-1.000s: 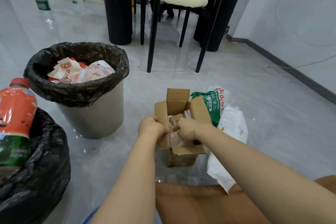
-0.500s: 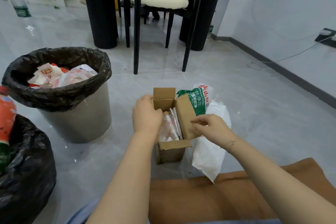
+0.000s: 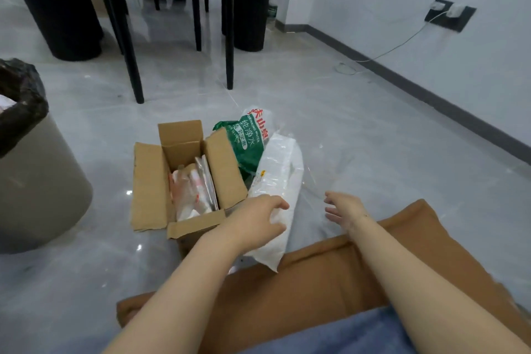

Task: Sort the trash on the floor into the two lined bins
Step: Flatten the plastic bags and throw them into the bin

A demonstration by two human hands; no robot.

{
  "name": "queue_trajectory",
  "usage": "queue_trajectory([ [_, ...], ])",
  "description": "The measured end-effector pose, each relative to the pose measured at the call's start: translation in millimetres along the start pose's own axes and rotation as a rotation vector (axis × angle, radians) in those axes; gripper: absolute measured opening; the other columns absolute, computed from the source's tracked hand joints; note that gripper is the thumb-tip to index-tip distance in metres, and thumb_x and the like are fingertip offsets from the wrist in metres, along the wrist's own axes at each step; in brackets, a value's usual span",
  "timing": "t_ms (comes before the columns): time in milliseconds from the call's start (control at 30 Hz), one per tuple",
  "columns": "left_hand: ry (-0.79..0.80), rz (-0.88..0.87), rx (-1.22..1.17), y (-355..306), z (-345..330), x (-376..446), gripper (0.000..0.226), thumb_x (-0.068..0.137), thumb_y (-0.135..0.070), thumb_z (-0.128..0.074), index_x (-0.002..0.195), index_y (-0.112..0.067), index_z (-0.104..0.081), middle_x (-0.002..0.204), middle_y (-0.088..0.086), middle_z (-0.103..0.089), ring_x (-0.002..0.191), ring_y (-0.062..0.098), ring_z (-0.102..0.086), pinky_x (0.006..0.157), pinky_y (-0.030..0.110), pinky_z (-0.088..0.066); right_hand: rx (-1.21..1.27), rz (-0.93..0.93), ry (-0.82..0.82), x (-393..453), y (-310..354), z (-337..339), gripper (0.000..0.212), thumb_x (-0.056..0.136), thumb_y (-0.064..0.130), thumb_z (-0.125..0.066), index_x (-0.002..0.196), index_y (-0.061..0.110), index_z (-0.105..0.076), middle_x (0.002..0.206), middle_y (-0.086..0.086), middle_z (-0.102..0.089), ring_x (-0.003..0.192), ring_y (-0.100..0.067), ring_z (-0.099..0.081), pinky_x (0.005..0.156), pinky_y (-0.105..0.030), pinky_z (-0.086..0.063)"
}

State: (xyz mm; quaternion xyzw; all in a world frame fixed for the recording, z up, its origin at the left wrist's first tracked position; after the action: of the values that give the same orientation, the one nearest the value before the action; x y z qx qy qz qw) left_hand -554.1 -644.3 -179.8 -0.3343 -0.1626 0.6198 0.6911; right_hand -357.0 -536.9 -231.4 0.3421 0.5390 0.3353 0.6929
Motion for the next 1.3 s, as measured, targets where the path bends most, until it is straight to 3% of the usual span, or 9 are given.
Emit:
queue_trajectory([
  [67, 0.037, 0.009, 0.13, 7, -5, 2, 0.045, 0.092, -0.031, -0.055, 0.136, -0.027, -0.048, 0.141, -0.006, -0.047, 0.131, 0.013, -0.041, 0.108, 0.029, -0.033, 0.077, -0.069, -0.049, 19, -7, -8, 0.021, 0.087, 0.003, -0.059, 0.107, 0.003, -0.054, 0.104, -0.014, -0.051, 0.104, -0.032, -0.055, 0.085, -0.038, -0.051],
  [167, 0.097, 0.033, 0.219, 8, -13, 4, 0.046, 0.096, -0.05, -0.043, 0.137, -0.03, -0.047, 0.151, -0.007, -0.033, 0.141, 0.015, -0.024, 0.114, 0.038, -0.026, -0.041, -0.015, -0.128, 48, -10, -18, 0.072, 0.077, 0.02, -0.074, 0.137, 0.004, -0.037, 0.129, -0.014, -0.049, 0.115, -0.031, -0.052, 0.1, -0.043, -0.046],
  [300, 0.147, 0.108, 0.263, 8, -28, 9, 0.049, 0.097, -0.056, -0.029, 0.14, -0.035, -0.042, 0.16, -0.009, -0.012, 0.147, 0.013, -0.003, 0.117, 0.045, -0.014, -0.524, 0.273, -0.149, 76, -6, -25, 0.105, 0.07, 0.036, -0.079, 0.15, 0.025, -0.012, 0.154, -0.007, -0.018, 0.138, -0.031, -0.025, 0.11, -0.042, -0.03],
  [467, 0.169, 0.135, 0.294, 20, -36, 17, 0.048, 0.098, -0.055, -0.028, 0.142, -0.037, -0.036, 0.161, -0.009, -0.007, 0.148, 0.012, 0.002, 0.119, 0.043, -0.011, -0.987, 0.522, -0.059, 101, -30, -41, 0.068, 0.085, 0.047, -0.059, 0.145, 0.03, -0.032, 0.158, -0.002, -0.016, 0.143, -0.029, -0.016, 0.113, -0.041, -0.021],
  [567, 0.206, 0.15, 0.337, 24, -39, 17, 0.049, 0.099, -0.054, -0.027, 0.144, -0.038, -0.032, 0.161, -0.008, -0.003, 0.148, 0.015, 0.006, 0.12, 0.045, -0.006, -0.965, 0.684, -0.147, 105, -30, -43, 0.031, 0.092, 0.036, -0.051, 0.114, 0.016, -0.062, 0.124, -0.008, -0.056, 0.12, -0.031, -0.045, 0.088, -0.036, -0.039],
  [700, 0.231, 0.159, 0.388, 27, -37, 17, 0.047, 0.1, -0.052, -0.028, 0.143, -0.037, -0.033, 0.161, -0.007, -0.008, 0.148, 0.015, -0.001, 0.12, 0.044, -0.008, -1.094, 0.661, -0.177, 104, -23, -36, 0.018, 0.09, 0.018, -0.048, 0.091, 0.013, -0.065, 0.099, -0.012, -0.066, 0.095, -0.034, -0.058, 0.062, -0.029, -0.033],
  [1000, 0.216, 0.085, 0.302, 26, -30, 18, 0.045, 0.099, -0.051, -0.033, 0.134, -0.029, -0.05, 0.134, -0.009, -0.048, 0.125, 0.012, -0.043, 0.105, 0.035, -0.036, -0.502, 0.472, -0.363, 67, 20, 18, 0.02, 0.093, 0.018, -0.054, 0.09, 0.008, -0.071, 0.094, -0.01, -0.071, 0.088, -0.029, -0.063, 0.068, -0.029, -0.047],
  [1133, 0.09, -0.007, 0.035, 9, -23, 11, 0.039, 0.101, -0.044, -0.035, 0.132, -0.029, -0.053, 0.131, -0.013, -0.054, 0.12, 0.004, -0.047, 0.101, 0.023, -0.036, -0.242, 0.546, -0.347, 27, 31, 34, 0.025, 0.089, 0.022, -0.059, 0.078, 0.001, -0.067, 0.076, -0.02, -0.067, 0.077, -0.037, -0.063, 0.072, -0.048, -0.054],
  [1300, -0.12, -0.018, -0.273, -9, -6, 0, 0.033, 0.1, -0.042, -0.038, 0.126, -0.03, -0.056, 0.127, -0.018, -0.056, 0.118, -0.001, -0.05, 0.103, 0.024, -0.038, -0.303, 0.816, -0.147, -54, 37, 36, 0.016, 0.092, 0.022, -0.06, 0.099, 0.018, -0.073, 0.091, 0.01, -0.071, 0.087, -0.004, -0.063, 0.072, -0.009, -0.044],
])
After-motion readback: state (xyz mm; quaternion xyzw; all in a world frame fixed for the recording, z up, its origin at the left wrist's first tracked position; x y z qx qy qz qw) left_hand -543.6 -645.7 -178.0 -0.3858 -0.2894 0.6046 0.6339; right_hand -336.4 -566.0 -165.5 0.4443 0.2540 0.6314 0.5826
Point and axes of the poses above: each hand's wrist, its own x-axis towards the middle knuckle, its own z-axis out of the back of the hand, y = z × x, the point moved 1 cm from there along x, towards the middle knuckle
